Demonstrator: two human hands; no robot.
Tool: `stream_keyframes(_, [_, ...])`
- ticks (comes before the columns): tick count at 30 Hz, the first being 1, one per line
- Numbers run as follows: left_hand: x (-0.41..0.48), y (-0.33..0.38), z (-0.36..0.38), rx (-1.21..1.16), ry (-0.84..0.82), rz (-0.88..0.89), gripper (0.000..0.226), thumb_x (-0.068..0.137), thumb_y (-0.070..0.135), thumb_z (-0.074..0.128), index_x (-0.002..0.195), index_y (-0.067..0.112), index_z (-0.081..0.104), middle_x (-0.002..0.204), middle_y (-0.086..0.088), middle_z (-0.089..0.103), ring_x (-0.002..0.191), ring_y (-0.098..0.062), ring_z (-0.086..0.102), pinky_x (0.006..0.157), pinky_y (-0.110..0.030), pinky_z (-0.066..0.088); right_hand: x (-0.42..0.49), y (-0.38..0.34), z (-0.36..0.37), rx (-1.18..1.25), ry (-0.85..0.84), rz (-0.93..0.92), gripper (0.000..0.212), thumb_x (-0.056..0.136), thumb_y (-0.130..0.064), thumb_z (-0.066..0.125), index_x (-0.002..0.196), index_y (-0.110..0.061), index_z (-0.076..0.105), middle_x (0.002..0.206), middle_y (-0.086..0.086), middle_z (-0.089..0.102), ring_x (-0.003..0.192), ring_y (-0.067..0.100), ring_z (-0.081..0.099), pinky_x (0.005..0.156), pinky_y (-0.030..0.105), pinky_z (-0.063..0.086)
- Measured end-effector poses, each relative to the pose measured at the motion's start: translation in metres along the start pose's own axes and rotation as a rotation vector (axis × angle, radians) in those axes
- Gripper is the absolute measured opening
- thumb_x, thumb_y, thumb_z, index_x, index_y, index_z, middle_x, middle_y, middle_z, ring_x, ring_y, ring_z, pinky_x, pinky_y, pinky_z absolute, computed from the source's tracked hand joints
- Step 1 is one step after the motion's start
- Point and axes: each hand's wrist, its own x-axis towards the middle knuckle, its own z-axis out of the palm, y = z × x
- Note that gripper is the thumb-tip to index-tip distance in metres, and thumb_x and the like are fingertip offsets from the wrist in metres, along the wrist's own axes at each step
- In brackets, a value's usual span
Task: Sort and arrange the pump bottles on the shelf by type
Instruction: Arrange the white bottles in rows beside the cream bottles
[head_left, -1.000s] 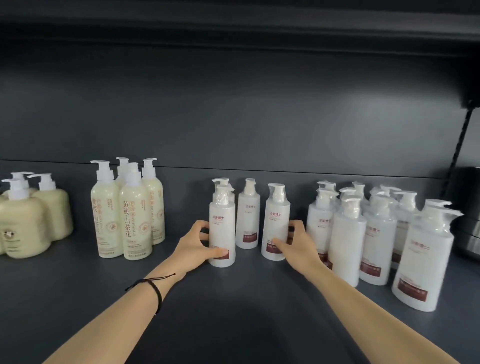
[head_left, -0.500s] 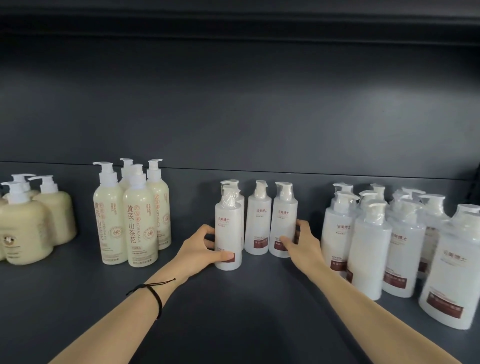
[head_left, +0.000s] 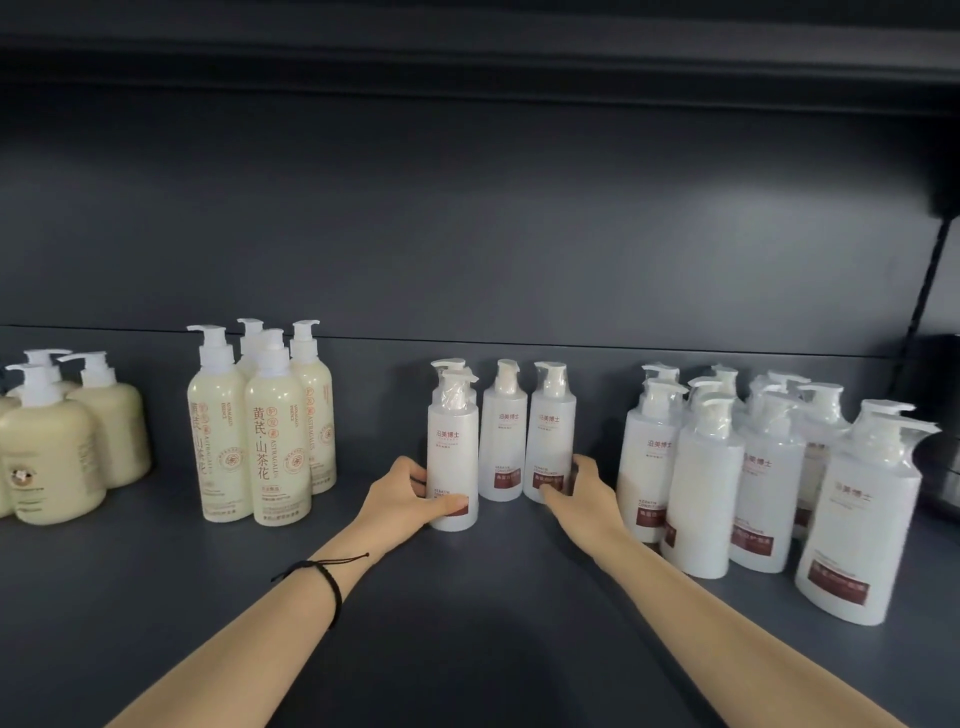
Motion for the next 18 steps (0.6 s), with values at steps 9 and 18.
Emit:
stream_keyframes(9, [-0.036, 0.003, -0.001, 0.517, 0.281, 0.020, 0.047, 0.086, 0.051, 0.054, 0.120, 0.021, 0.042, 0.121, -0.003, 0.048, 0.104, -0.022, 0.054, 0.078, -0.035, 0.045, -0.049, 0.004, -0.040, -0.530, -0.080, -0.222, 0.048, 0.093, -0.036, 0.054, 0.136, -0.020, 0.040, 0.131, 0.000, 0.050, 0.113, 0.019, 0.055, 0.090, 0.035, 0.051])
stream_keyframes(18, [-0.103, 0.037, 0.050, 0.946, 0.160, 0.441, 0.043, 0.087, 0.051, 0.044, 0.121, 0.025, 0.053, 0.121, 0.005, 0.055, 0.114, -0.018, 0.047, 0.089, -0.034, 0.036, -0.108, 0.026, -0.095, -0.877, -0.040, -0.324, 0.046, 0.092, -0.040, 0.053, 0.132, -0.019, 0.044, 0.129, 0.002, 0.049, 0.115, 0.024, 0.050, 0.081, 0.037, 0.049])
